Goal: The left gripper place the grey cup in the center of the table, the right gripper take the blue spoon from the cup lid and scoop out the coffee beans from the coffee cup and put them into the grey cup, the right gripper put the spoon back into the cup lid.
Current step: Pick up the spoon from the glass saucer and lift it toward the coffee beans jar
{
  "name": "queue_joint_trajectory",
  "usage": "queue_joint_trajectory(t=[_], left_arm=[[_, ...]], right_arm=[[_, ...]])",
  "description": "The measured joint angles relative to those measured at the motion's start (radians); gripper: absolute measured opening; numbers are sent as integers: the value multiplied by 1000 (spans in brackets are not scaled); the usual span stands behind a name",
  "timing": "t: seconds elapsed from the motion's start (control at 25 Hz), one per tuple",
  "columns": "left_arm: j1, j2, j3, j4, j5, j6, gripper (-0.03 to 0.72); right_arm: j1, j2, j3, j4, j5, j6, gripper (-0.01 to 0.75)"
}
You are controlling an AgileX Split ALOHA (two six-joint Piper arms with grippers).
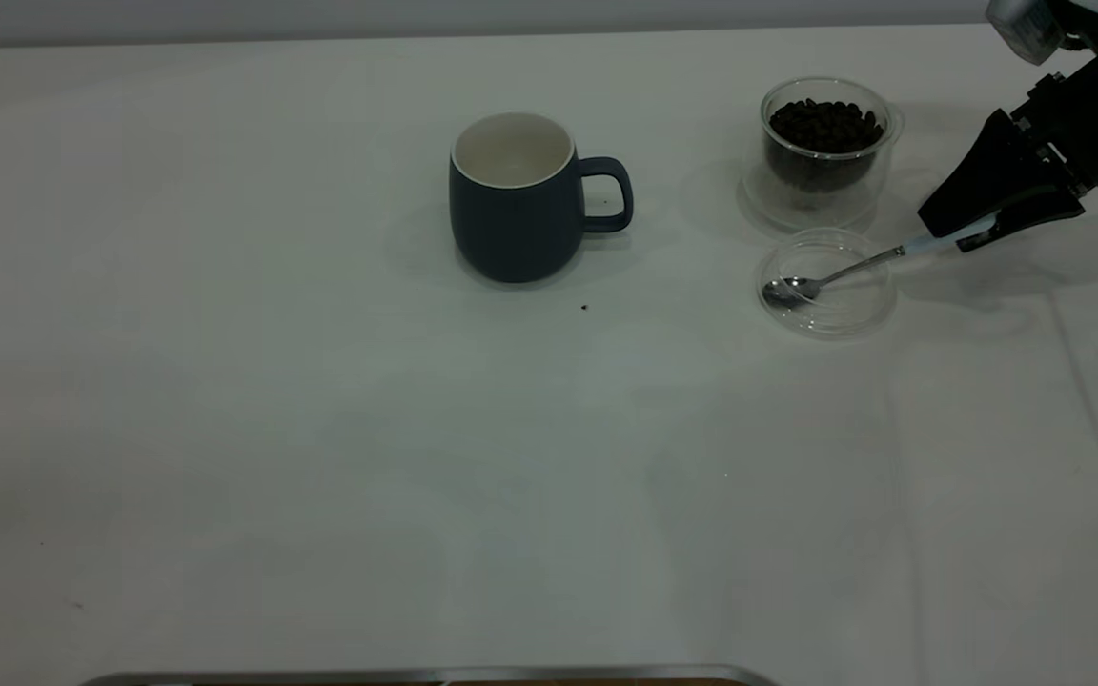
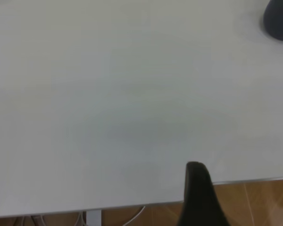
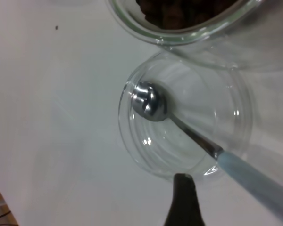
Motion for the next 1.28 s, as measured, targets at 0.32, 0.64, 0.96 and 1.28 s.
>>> queue_joint_trajectory(t=[0.32,0.64,0.96,1.28], left_arm=[[0,0,0,0,0,0,551],[0,0,0,0,0,0,551],[0,0,0,0,0,0,551],[0,0,0,0,0,0,551]], right_arm=[[0,1,-4,-2,9,72,586],[0,1,-4,-2,16,146,517],[-1,2,-4,-2,18,210,308],[-4,2,-15,17,83,218,149]])
